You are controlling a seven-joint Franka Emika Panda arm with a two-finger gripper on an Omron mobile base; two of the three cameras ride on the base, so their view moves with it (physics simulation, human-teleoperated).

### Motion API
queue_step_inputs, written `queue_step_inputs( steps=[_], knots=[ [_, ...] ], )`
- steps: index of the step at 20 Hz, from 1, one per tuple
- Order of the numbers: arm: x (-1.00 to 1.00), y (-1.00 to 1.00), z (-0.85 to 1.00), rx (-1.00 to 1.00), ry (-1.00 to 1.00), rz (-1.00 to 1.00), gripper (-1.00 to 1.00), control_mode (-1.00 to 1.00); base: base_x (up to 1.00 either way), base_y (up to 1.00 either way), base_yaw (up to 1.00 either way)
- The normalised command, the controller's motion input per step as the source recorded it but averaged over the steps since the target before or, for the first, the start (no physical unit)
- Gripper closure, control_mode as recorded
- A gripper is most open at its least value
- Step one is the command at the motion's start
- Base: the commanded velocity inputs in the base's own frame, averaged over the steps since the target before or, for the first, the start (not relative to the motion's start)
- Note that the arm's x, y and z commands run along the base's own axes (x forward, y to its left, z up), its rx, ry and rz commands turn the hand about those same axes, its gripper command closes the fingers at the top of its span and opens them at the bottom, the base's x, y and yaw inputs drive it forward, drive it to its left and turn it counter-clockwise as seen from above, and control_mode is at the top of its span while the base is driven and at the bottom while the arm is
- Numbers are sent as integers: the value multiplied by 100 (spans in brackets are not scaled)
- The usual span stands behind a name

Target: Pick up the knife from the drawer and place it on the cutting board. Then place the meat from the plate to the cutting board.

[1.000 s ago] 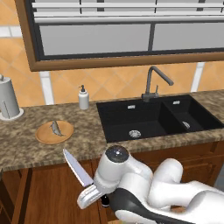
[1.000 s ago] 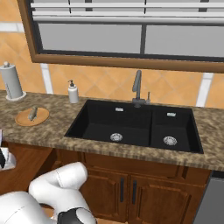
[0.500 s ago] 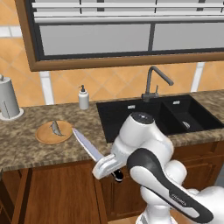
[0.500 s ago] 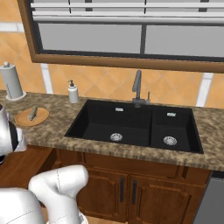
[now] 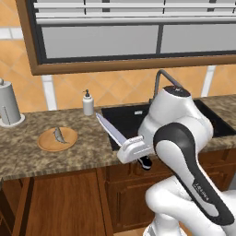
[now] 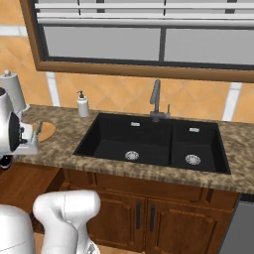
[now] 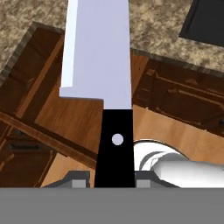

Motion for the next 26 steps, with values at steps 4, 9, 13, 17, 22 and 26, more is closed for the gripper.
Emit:
queue_step_inputs(
  steps=[4,9,13,17,22,26],
  knots=[
    [9,-84,60,-13,14,-16,100,-100,0,0,0],
    [15,-89,-4,-7,8,-18,100,-100,0,0,0],
    [60,-88,-42,0,1,-8,100,-100,0,0,0],
    [84,-62,-24,-2,4,-4,100,-100,0,0,0],
    [60,-27,-29,-1,3,-7,100,-100,0,0,0],
    [29,-5,-58,0,-1,-6,100,-100,0,0,0]
  ],
)
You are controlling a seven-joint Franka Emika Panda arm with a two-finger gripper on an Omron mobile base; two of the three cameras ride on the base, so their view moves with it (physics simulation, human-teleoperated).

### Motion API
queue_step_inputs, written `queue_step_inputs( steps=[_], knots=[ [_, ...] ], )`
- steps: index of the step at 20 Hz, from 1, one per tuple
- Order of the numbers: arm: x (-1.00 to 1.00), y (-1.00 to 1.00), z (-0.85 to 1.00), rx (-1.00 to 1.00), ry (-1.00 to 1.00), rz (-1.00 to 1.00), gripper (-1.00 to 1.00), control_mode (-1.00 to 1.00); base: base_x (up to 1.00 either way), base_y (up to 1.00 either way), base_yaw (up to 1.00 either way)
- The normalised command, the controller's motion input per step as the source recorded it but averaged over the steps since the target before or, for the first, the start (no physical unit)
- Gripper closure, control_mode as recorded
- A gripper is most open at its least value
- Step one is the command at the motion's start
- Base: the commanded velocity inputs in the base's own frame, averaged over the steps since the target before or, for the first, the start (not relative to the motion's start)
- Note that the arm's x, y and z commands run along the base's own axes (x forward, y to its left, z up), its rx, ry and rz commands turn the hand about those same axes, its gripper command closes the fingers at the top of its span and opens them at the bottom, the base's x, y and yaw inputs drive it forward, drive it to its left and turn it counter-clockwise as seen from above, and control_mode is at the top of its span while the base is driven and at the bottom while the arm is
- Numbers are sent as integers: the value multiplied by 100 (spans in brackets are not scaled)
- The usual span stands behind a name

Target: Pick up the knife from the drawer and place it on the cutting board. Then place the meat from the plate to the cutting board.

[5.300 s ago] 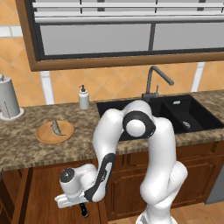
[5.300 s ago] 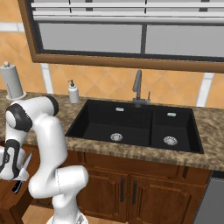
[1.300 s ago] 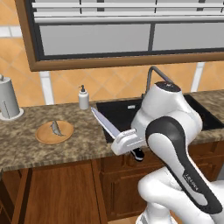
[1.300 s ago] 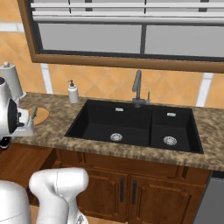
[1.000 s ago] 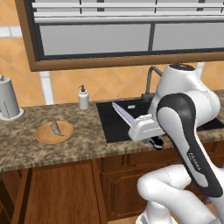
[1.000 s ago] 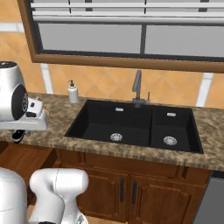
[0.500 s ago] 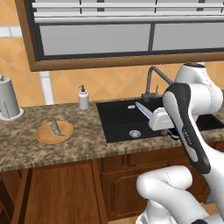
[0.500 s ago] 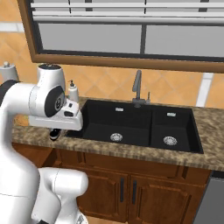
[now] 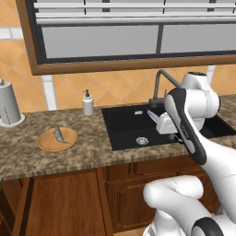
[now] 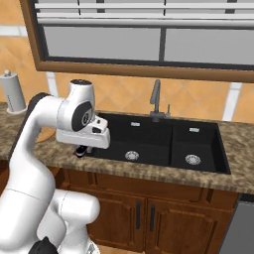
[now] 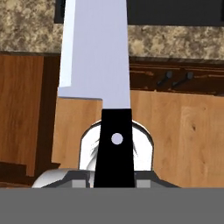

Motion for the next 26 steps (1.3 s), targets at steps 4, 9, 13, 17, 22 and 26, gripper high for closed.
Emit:
queue_step_inputs(
  steps=[4,9,13,17,22,26],
  knots=[
    [5,0,-36,0,0,-3,100,-100,0,0,0],
    [0,0,0,0,0,0,100,-100,0,0,0],
    [0,0,0,0,0,0,100,100,-13,-9,-3],
    [0,0,0,0,0,0,100,100,-37,-49,-14],
    [0,0,0,0,0,0,100,100,-8,-77,-10],
    [0,0,0,0,0,0,100,100,0,-81,-17]
  ],
)
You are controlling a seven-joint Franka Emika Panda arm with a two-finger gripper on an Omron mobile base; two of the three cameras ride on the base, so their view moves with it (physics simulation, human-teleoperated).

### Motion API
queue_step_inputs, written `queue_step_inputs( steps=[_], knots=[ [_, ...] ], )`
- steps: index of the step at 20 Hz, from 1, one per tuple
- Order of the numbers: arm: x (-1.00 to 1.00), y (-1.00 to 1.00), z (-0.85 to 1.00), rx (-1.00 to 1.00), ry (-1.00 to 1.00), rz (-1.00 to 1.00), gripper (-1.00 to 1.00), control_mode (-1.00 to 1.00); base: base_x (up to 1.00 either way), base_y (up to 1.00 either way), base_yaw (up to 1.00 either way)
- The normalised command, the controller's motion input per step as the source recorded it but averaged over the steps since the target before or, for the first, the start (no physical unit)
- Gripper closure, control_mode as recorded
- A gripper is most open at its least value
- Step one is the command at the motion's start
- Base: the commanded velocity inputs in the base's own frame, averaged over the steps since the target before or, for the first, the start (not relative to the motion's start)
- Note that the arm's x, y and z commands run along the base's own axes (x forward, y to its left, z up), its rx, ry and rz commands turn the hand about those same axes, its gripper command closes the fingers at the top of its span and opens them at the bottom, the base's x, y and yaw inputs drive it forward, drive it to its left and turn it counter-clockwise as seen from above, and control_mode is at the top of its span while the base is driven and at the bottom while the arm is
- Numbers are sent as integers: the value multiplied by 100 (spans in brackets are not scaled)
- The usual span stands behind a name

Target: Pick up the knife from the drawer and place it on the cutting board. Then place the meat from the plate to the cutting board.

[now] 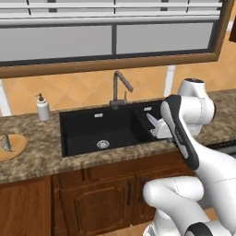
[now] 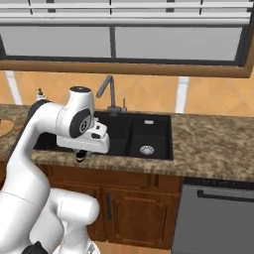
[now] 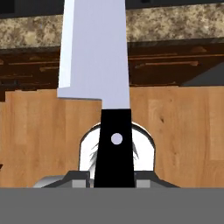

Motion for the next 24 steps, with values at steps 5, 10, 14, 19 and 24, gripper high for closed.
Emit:
queue_step_inputs(
  steps=[5,10,14,19,24],
  knots=[
    [0,0,0,0,0,0,100,100,22,-100,-10],
    [0,0,0,0,0,0,100,100,37,-100,0],
    [0,0,0,0,0,0,100,100,46,-100,10],
    [0,0,0,0,0,0,100,100,40,-100,25],
    [0,0,0,0,0,0,100,100,26,-100,7]
  ],
)
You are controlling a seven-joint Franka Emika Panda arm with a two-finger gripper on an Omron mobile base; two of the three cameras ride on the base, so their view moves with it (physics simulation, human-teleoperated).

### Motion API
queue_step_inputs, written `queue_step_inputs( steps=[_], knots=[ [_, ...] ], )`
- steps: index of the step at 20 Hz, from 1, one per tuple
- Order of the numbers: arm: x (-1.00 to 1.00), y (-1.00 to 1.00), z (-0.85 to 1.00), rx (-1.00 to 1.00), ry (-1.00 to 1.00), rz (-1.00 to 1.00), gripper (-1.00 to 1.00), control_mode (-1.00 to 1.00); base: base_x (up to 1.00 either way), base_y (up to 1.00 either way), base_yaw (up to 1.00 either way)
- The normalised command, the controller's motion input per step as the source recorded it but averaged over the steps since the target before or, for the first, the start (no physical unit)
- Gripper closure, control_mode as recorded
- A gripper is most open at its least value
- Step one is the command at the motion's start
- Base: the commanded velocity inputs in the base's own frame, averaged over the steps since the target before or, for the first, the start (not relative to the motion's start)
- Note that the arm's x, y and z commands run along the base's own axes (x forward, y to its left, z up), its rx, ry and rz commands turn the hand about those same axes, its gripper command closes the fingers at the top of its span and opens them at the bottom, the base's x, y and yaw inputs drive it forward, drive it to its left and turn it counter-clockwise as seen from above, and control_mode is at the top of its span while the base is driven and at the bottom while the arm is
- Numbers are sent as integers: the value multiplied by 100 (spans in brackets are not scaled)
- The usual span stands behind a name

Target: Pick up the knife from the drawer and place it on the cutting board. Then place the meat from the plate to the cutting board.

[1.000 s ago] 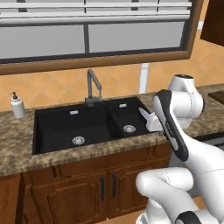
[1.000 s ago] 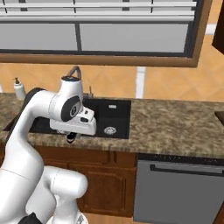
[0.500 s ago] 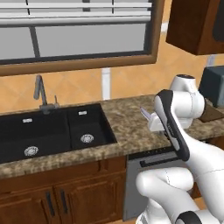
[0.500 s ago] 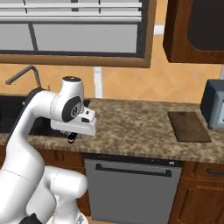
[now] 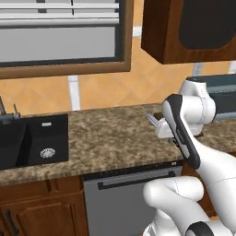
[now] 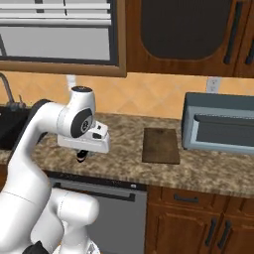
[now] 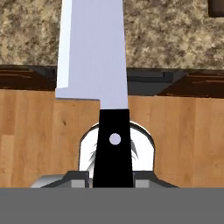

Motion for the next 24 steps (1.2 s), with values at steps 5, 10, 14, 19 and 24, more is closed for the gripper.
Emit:
queue_step_inputs(
  steps=[5,10,14,19,24],
  knots=[
    [0,0,0,0,0,0,100,100,54,-92,0],
    [0,0,0,0,0,0,100,100,44,-73,0],
    [0,0,0,0,0,0,100,100,1,-12,0],
    [0,0,0,0,0,0,100,100,0,0,0],
    [46,15,0,-1,5,0,100,-100,4,0,0]
  ],
)
